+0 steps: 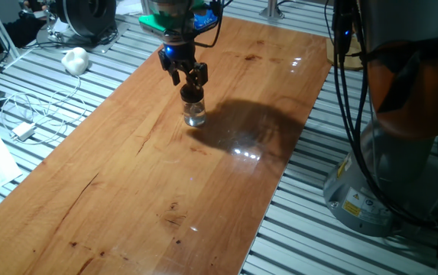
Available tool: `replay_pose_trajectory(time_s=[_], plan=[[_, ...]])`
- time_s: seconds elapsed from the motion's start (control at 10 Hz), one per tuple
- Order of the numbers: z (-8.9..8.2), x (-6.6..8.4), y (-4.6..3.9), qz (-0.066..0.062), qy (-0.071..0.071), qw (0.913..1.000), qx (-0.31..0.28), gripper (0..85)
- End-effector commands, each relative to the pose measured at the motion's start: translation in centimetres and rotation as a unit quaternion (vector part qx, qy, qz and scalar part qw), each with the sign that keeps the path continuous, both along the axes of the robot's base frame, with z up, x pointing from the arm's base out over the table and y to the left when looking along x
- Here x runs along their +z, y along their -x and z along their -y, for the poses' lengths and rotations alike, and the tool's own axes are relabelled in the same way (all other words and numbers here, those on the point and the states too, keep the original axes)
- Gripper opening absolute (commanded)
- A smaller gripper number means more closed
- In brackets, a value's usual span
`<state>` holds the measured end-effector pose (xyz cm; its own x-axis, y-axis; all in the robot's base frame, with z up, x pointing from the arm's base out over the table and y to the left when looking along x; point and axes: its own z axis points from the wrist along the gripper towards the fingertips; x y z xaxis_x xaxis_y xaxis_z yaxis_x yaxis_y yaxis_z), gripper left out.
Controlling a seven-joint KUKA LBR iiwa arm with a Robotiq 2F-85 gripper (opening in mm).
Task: Unscrew the lid from the jar
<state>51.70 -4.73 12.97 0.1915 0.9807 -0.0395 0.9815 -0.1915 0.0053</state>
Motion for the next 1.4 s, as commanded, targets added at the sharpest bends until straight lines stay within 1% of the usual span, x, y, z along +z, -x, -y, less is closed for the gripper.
replay_pose_trajectory(time_s=[0.0, 0.3, 0.7, 1.1, 1.3], plan=[[0.01, -0.09, 0.01, 0.0, 0.002, 1.0, 0.0, 68.0], [0.04, -0.38, 0.01, 0.0, 0.004, 1.0, -0.001, 68.0], [0.06, 0.06, 0.0, -0.013, 0.002, 0.9999, -0.002, 68.0], [-0.2, -0.38, 0.85, -0.012, 0.007, 0.9999, -0.001, 68.0], [-0.22, -0.73, 0.93, -0.006, 0.009, 0.9999, -0.002, 68.0]])
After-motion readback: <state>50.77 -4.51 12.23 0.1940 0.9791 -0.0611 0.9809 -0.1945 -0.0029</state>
